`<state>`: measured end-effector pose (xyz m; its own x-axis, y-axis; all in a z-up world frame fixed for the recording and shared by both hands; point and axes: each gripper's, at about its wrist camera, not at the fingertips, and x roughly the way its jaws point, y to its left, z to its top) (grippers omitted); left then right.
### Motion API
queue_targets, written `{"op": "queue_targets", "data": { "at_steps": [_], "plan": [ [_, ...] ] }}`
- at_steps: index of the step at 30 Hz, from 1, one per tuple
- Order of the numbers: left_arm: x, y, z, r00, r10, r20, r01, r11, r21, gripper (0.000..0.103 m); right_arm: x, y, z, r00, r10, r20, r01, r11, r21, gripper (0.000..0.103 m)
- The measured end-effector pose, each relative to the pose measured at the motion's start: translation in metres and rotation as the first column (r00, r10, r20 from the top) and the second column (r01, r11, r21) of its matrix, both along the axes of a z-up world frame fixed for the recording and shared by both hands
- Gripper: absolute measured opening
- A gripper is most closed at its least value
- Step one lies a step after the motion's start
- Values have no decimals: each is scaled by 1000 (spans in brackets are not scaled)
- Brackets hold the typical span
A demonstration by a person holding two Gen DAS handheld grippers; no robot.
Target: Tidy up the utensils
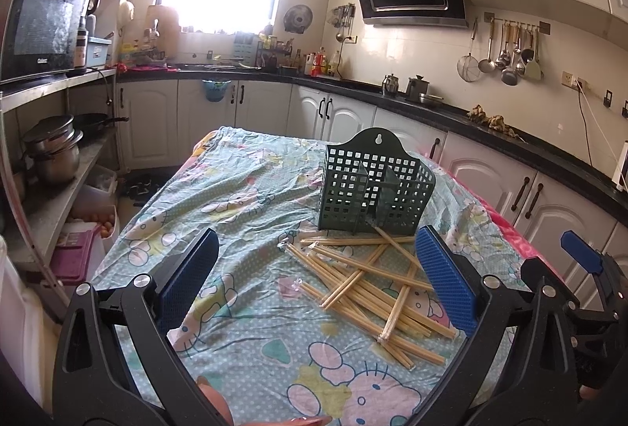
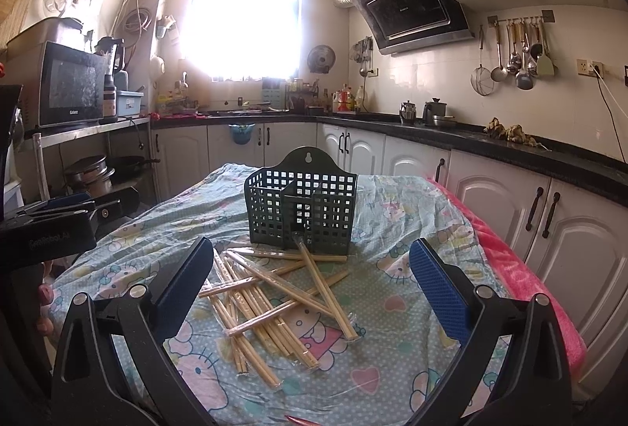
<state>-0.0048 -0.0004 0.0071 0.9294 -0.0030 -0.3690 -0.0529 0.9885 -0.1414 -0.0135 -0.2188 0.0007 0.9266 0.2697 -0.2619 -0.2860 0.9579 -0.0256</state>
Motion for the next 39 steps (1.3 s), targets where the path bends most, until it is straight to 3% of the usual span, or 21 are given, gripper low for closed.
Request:
{"op": "queue_targets", "data": {
  "at_steps": [23, 39],
  "plan": [
    [1, -1, -2, 1000, -5, 0, 5, 1000, -5, 93, 1, 2, 2, 1000, 23, 6, -23, 1000, -11, 97],
    [18, 34, 2, 999, 27, -32, -29, 998, -60, 93, 18, 6, 27, 991, 135, 4, -135, 991, -8, 97]
  ]
}}
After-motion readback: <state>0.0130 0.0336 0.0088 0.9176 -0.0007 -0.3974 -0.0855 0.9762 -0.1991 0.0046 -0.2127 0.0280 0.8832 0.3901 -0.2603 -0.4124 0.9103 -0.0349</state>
